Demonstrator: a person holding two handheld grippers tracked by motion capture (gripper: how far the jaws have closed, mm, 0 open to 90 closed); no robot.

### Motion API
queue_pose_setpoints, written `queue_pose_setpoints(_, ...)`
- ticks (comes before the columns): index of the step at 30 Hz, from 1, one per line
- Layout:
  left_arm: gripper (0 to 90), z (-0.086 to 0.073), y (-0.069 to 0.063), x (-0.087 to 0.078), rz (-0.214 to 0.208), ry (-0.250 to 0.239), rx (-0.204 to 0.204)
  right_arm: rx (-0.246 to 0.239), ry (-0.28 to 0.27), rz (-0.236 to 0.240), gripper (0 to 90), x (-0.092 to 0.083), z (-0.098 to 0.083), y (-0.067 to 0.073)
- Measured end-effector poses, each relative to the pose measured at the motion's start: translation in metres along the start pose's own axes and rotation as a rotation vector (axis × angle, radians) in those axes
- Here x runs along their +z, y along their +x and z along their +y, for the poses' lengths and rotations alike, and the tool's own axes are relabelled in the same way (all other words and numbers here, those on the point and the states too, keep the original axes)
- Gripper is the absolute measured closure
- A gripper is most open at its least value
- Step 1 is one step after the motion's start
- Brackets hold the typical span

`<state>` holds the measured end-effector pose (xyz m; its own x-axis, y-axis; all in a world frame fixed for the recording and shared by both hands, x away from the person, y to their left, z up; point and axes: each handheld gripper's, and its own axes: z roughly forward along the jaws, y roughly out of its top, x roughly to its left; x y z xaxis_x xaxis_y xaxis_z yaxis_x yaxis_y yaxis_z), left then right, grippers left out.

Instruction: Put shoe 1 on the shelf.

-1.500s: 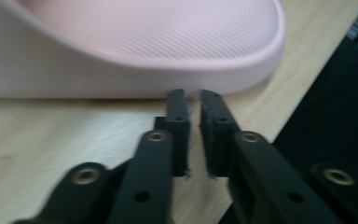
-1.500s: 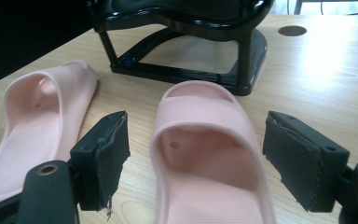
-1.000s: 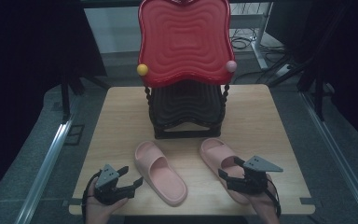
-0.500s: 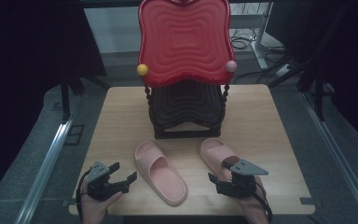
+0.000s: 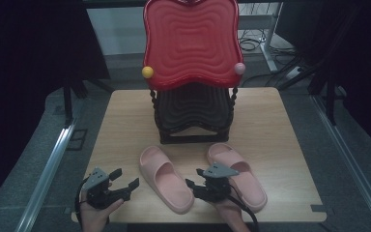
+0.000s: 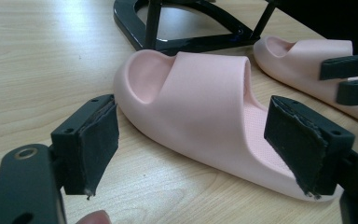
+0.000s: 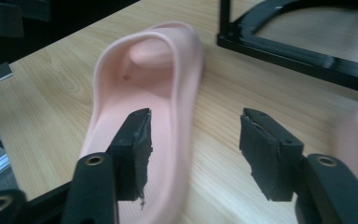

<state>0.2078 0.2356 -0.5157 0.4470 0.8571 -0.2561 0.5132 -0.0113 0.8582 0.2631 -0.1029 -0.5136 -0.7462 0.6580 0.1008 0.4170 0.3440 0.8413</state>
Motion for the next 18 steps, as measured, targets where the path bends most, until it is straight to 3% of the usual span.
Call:
queue_pose_setpoints(6, 17.8, -0.002, 0.002, 0.002, -0.003, 0.006, -0.010, -0.005, 0.034, 0.009, 52.9, 0.034, 0.008, 0.008)
queue_pose_setpoints(11, 18.0, -0.003, 0.004, 0.003, -0.006, 0.007, -0.025, 0.037, 0.020, 0.000, 61.9, 0.061, 0.015, 0.006)
queue_pose_setpoints(18, 17.9, -0.004, 0.004, 0.005, -0.009, 0.017, -0.025, 0.087, 0.035, -0.014, 69.9, 0.078, 0.017, 0.001)
